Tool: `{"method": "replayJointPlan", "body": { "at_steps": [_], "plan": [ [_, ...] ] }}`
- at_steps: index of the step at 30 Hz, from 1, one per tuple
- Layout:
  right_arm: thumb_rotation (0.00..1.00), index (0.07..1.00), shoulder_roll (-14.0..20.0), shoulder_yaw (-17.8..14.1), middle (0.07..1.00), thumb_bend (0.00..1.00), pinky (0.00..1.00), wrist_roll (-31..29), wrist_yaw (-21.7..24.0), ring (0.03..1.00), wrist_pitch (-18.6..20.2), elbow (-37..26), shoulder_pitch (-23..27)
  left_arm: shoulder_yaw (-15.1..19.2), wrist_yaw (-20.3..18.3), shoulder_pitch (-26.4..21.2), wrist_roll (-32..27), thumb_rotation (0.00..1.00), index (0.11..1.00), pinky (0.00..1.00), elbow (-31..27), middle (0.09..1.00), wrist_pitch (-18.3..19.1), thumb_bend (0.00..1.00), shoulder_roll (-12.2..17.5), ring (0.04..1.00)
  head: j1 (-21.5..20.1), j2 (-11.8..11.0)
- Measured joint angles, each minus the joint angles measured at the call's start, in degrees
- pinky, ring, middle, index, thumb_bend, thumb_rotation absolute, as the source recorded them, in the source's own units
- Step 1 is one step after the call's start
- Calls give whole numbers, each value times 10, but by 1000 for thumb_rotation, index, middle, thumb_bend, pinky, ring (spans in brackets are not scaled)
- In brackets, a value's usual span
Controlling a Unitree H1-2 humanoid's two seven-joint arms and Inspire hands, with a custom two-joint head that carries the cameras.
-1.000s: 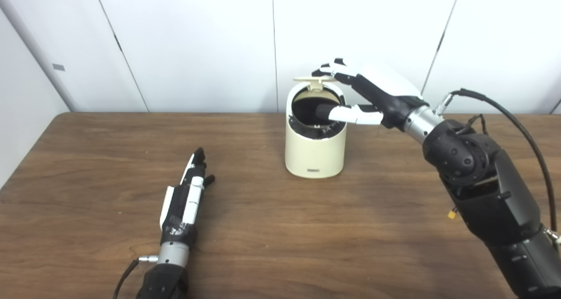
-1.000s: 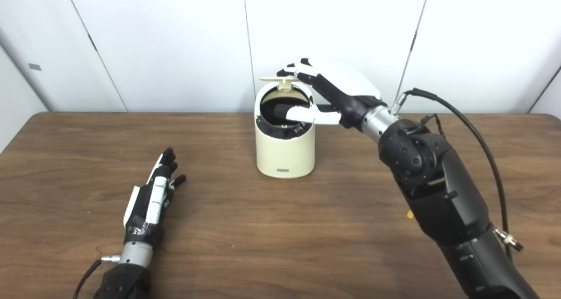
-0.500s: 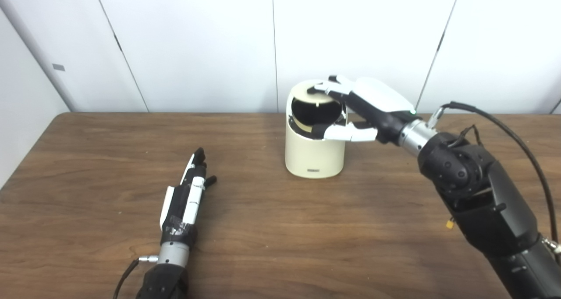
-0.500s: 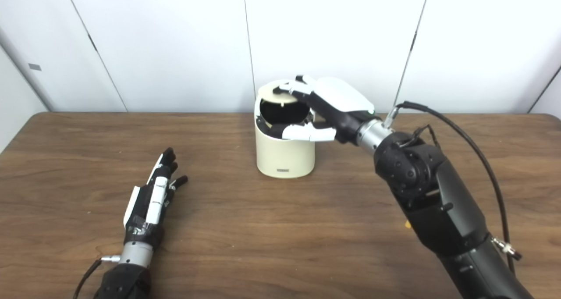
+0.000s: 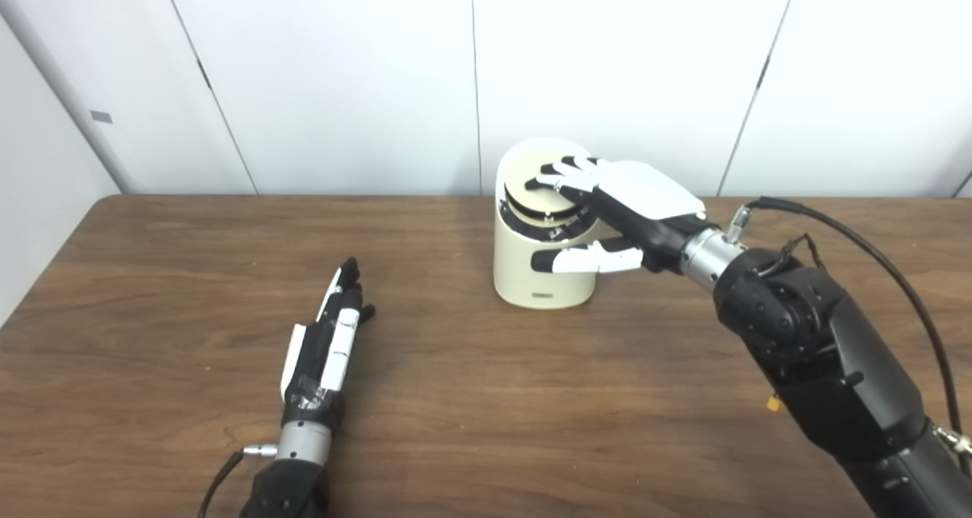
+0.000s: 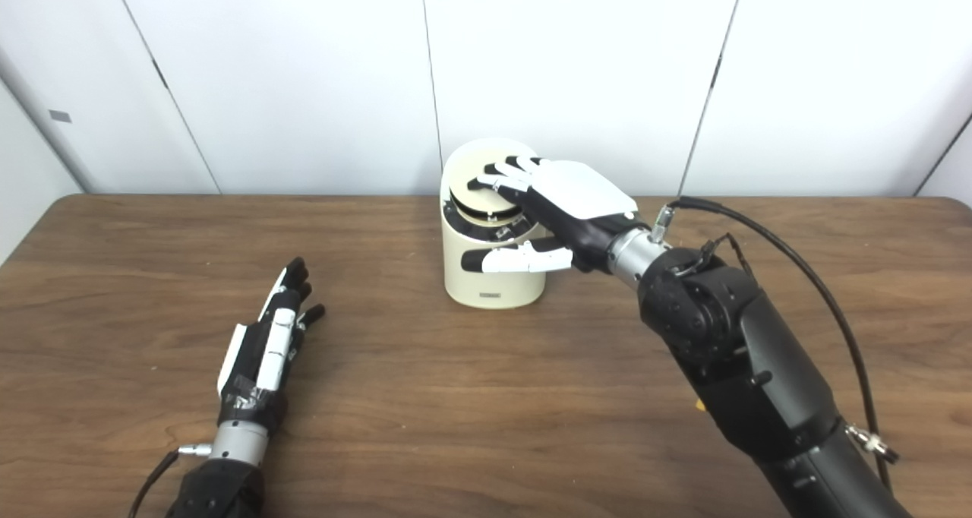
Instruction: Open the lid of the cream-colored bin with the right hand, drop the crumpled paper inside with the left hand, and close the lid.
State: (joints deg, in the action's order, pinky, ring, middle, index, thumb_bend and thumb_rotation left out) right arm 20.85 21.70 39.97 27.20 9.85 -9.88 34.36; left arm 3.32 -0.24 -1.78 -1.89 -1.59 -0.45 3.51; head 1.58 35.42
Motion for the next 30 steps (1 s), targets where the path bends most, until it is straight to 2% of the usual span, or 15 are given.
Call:
{"method": "replayJointPlan", "body": {
  "at_steps": [13, 15, 30],
  "plan": [
    [1000, 877, 0, -1, 968, 664, 1000, 20, 1, 1000, -8, -7, -11, -1, 0, 0, 2, 894, 1000, 1000, 0, 1000, 0, 718, 1, 1000, 0, 0],
    [1000, 878, 0, -4, 968, 664, 1000, 20, 8, 1000, -6, -15, -14, -1, 0, 0, 1, 895, 1000, 1000, 0, 1000, 0, 723, 1, 1000, 0, 5],
    [1000, 882, 0, -12, 971, 632, 1000, 23, 13, 1000, -9, -27, -28, -4, 0, 3, 1, 903, 1000, 1000, -5, 1000, 4, 765, 1, 1000, 2, 11]
  ]
}}
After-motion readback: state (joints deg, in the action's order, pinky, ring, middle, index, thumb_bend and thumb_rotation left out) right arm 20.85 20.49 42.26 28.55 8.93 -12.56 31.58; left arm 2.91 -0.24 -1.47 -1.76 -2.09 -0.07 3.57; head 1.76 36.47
